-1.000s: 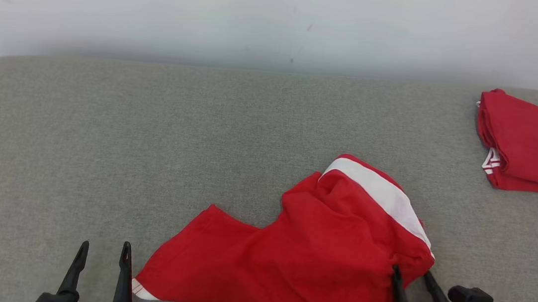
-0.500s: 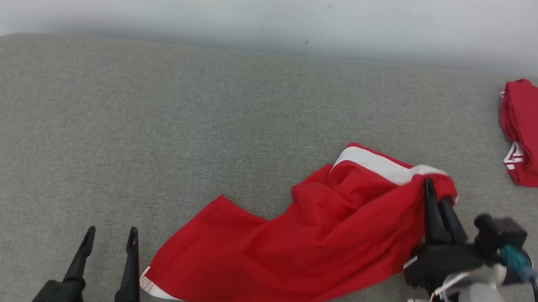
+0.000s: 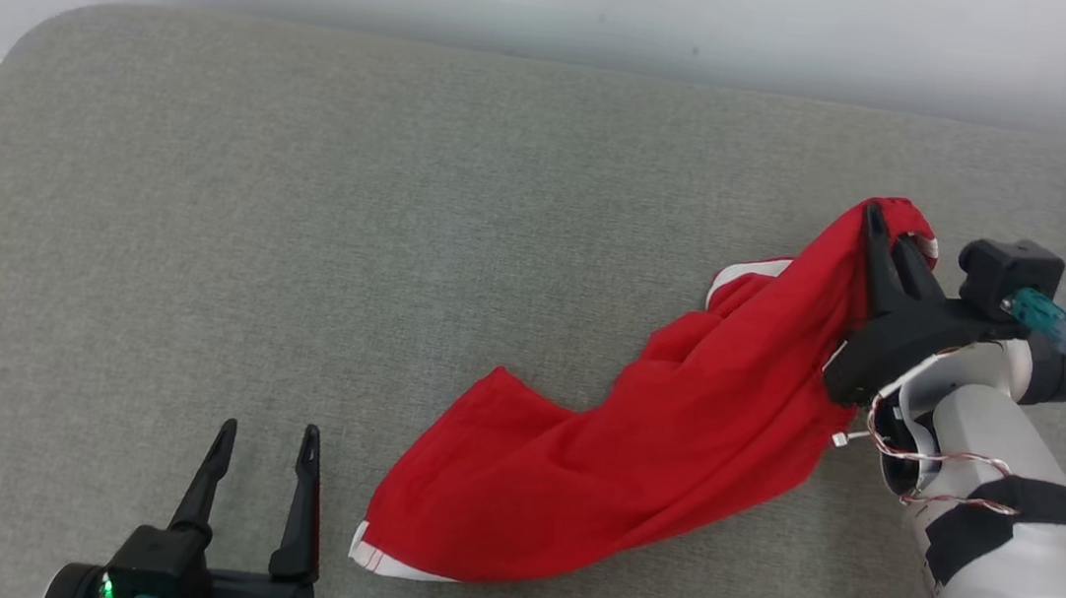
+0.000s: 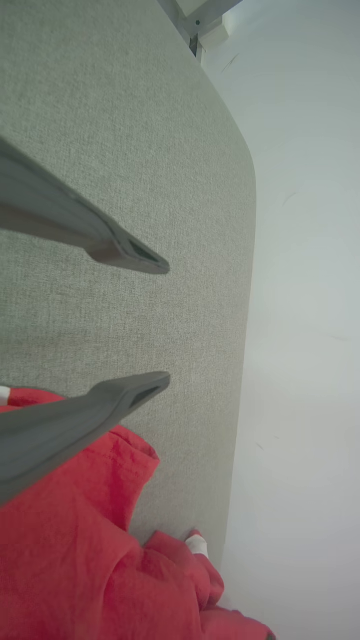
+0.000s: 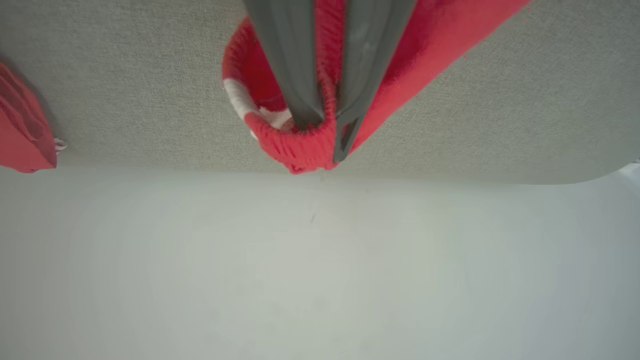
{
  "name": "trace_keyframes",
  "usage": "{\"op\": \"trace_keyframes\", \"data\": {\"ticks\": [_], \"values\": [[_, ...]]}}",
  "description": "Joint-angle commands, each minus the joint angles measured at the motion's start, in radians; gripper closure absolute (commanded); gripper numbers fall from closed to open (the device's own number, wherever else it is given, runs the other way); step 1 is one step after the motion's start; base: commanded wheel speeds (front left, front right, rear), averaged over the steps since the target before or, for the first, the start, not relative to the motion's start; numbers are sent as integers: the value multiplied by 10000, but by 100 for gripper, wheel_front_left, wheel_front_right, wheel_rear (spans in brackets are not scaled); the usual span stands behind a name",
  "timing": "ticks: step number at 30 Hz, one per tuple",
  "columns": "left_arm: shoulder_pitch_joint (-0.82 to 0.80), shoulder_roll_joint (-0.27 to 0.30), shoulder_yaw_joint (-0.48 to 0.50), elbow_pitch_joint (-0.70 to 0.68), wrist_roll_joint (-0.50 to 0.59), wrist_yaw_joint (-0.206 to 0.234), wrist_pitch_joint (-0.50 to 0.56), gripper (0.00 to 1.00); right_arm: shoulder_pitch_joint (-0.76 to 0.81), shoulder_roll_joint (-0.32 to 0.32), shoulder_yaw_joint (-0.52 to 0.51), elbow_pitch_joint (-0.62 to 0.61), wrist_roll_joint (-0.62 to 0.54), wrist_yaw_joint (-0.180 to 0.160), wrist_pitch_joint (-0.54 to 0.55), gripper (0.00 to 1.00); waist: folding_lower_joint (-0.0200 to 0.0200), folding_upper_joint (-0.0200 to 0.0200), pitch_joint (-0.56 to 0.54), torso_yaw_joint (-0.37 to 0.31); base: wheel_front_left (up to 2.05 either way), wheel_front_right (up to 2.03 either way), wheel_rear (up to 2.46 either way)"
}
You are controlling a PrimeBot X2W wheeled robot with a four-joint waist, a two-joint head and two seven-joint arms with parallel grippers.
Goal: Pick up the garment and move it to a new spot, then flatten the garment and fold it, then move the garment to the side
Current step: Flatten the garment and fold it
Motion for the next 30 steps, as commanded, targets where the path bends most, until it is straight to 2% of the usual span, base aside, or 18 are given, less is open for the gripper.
{"op": "trace_keyframes", "data": {"ticks": [1,2,3,4,11,14,22,30], "values": [[-99,-7,-43,37,-117,51,-29,0,-198,63,113,276,-57,-28,-85,100,-2,-1,98,181,0,0,0],[-119,-8,-91,55,-130,68,-29,0,-326,70,199,548,-93,-28,-103,80,-2,-1,88,215,0,0,0],[-138,-8,-126,64,-144,76,-29,0,-421,75,247,762,-100,-28,-146,48,-2,-1,72,242,0,0,0],[-144,-8,-151,78,-168,74,-29,0,-496,97,298,960,-82,-28,-198,0,-2,-1,46,265,0,0,0],[115,-10,-157,83,-225,167,-29,0,-218,-48,661,1024,88,-28,-353,0,-2,-1,-266,94,0,0,0],[271,-9,-138,95,-172,147,-29,0,215,-238,675,336,356,-28,-366,0,-2,-1,-458,-105,0,0,0],[630,-9,62,61,-67,126,-29,0,2130,-835,1511,-1042,1210,-28,-362,0,-2,-1,-942,-721,0,0,0],[774,-7,148,9,-40,59,-29,0,3782,-1063,1384,-2266,1757,-28,-365,0,-2,-1,-1052,-1112,0,0,0]]}}
